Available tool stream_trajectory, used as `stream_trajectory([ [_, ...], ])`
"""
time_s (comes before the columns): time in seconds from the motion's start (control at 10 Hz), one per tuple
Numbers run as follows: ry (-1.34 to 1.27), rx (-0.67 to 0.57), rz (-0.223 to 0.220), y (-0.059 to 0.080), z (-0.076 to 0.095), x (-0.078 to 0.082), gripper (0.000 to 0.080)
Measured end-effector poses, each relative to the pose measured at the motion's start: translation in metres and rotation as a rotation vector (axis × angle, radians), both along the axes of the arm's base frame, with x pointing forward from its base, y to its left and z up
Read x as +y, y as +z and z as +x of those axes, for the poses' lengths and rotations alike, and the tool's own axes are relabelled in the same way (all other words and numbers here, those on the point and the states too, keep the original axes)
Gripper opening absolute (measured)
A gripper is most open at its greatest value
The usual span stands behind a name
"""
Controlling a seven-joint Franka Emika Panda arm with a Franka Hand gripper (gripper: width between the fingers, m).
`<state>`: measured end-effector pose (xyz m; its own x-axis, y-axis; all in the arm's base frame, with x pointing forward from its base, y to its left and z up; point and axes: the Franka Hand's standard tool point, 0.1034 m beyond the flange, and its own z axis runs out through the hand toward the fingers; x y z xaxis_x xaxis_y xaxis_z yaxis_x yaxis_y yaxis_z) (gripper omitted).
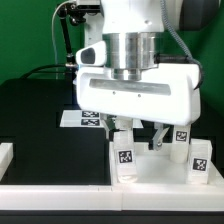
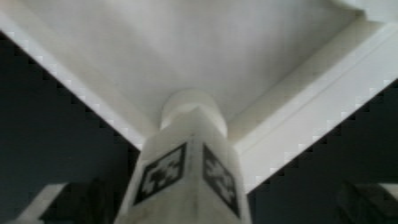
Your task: Assemble square table
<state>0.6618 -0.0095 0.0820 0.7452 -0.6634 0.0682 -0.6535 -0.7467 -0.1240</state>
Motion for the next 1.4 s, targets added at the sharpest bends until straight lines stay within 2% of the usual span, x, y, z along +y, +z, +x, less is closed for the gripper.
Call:
stream_trajectory([
  [0.3, 0.267, -0.01, -0.054, -0.0065, -0.0009, -0.0108, 0.0649],
  [0.4, 0.245, -0.009, -0.051, -0.0068, -0.001, -0.0105, 0.0649],
  [0.5, 0.245, -0.009, -0.051, -0.0068, -0.001, -0.0107, 0.0548],
  [0.6, 0.242, -0.009, -0.05, -0.0068, -0.001, -0.0107, 0.0548],
  [0.7, 0.169, -0.006, -0.039, -0.007, -0.0011, -0.0102, 0.0348],
  [0.8, 0.078, -0.002, -0.027, -0.0071, -0.0011, -0.0099, 0.0288],
  [1.1, -0.113, 0.007, 0.0, -0.0073, -0.0012, -0.009, 0.0288],
  [1.4, -0.479, 0.074, 0.076, -0.007, 0.001, -0.0012, 0.0288],
])
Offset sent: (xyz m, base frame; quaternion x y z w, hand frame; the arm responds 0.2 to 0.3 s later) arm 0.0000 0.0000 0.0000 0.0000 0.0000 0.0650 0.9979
